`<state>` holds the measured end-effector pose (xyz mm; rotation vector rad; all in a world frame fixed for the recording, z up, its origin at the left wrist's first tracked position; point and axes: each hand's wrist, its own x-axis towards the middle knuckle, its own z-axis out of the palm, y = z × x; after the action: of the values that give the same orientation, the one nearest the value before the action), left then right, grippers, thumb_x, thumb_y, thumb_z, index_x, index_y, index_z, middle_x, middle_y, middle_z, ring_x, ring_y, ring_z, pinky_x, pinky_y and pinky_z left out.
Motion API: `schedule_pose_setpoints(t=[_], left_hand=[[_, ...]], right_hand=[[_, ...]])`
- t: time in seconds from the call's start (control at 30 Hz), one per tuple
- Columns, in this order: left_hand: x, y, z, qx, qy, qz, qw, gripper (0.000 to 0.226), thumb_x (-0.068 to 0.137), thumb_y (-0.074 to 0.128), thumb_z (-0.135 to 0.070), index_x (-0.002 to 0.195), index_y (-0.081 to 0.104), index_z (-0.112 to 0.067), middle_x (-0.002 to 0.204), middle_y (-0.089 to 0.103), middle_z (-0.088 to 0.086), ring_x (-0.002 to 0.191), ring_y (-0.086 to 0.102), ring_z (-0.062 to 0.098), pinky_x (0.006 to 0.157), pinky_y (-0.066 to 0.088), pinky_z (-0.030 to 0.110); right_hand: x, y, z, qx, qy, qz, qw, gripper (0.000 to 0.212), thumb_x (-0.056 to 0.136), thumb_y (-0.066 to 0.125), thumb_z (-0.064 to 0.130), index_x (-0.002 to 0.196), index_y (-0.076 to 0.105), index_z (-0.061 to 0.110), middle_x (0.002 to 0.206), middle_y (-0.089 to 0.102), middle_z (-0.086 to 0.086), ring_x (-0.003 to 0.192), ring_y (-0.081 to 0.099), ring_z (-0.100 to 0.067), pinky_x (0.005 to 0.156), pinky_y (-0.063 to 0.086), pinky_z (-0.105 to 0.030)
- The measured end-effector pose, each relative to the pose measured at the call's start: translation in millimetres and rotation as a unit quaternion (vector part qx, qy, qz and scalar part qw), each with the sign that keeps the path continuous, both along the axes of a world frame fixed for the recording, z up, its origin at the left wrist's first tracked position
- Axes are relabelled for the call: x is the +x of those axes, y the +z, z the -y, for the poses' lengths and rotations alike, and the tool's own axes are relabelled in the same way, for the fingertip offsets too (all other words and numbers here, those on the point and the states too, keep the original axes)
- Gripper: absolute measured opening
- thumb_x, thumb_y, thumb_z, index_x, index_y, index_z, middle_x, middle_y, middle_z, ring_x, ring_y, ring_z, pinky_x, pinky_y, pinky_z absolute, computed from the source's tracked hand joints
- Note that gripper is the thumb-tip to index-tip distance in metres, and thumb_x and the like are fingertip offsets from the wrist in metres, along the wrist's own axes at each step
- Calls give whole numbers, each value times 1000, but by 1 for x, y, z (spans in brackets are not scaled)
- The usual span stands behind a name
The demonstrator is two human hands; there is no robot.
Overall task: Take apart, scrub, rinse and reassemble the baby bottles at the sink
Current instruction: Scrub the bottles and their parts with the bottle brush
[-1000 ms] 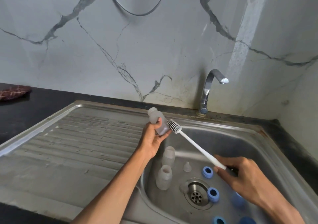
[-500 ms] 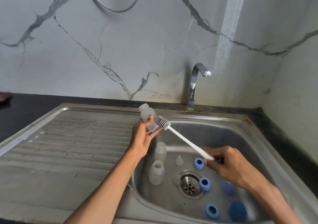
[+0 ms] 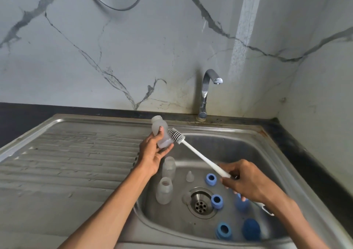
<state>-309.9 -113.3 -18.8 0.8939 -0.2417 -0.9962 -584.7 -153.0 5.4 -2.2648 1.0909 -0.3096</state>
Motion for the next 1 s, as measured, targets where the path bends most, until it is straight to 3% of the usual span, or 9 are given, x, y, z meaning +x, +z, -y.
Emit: schedule_pose_setpoints(t=[0.13, 0.2, 0.37, 0.57, 0.8, 0.93, 1.0], left_hand=[[-18, -1, 2, -3, -42, 11, 999, 60, 69, 80, -26, 119, 61, 2, 118, 64, 23, 109, 66, 37, 74, 62, 43], [-26, 0, 2, -11, -57, 24, 998, 67, 71, 79, -26, 126, 57, 4, 114, 64, 23, 106, 66, 38, 70, 61, 40], [-20, 1, 5, -7, -69, 33, 997, 25, 101, 51, -26, 114, 57, -5, 98, 60, 15, 82, 59, 24, 67, 51, 32], [-7, -1, 3, 7, -67, 27, 997, 33, 103, 44, -27, 126, 52, -5, 98, 64, 16, 80, 60, 25, 66, 46, 34], [-25, 2, 1, -17, -113, 5, 993, 40, 99, 56, -13, 134, 46, 4, 130, 56, 29, 116, 59, 43, 81, 59, 53], [-26, 4, 2, -30, -112, -3, 993, 45, 96, 59, -13, 135, 44, 6, 132, 54, 31, 117, 59, 45, 82, 59, 56], [-13, 6, 2, -33, -80, -27, 996, 35, 98, 57, -15, 127, 48, 4, 133, 53, 31, 119, 57, 45, 82, 58, 56]], right_hand=[[4, -4, 0, -15, -24, 29, 999, 24, 92, 69, 23, 115, 72, 28, 70, 67, -8, 47, 57, -17, 46, 56, -33], [5, -4, 0, -10, -36, 47, 998, 25, 92, 70, 23, 116, 72, 25, 68, 67, -4, 46, 56, -14, 44, 55, -31], [5, 1, -3, 29, -21, 38, 999, 29, 92, 69, 17, 121, 70, 24, 67, 66, -4, 45, 56, -7, 46, 54, -28], [-3, 4, 1, 96, 3, -3, 995, 30, 91, 71, 17, 120, 70, 17, 74, 72, -6, 57, 67, -14, 55, 60, -34], [4, 1, -3, 73, -24, 39, 996, 30, 89, 73, 18, 119, 71, 15, 65, 71, 0, 54, 68, -14, 50, 58, -29], [7, 0, -4, 63, -35, 57, 996, 37, 88, 74, 17, 124, 69, 16, 63, 70, 4, 53, 67, -11, 50, 57, -26], [5, 0, -3, 57, -24, 43, 997, 35, 88, 74, 15, 123, 70, 19, 60, 68, 7, 51, 65, -9, 51, 57, -26]])
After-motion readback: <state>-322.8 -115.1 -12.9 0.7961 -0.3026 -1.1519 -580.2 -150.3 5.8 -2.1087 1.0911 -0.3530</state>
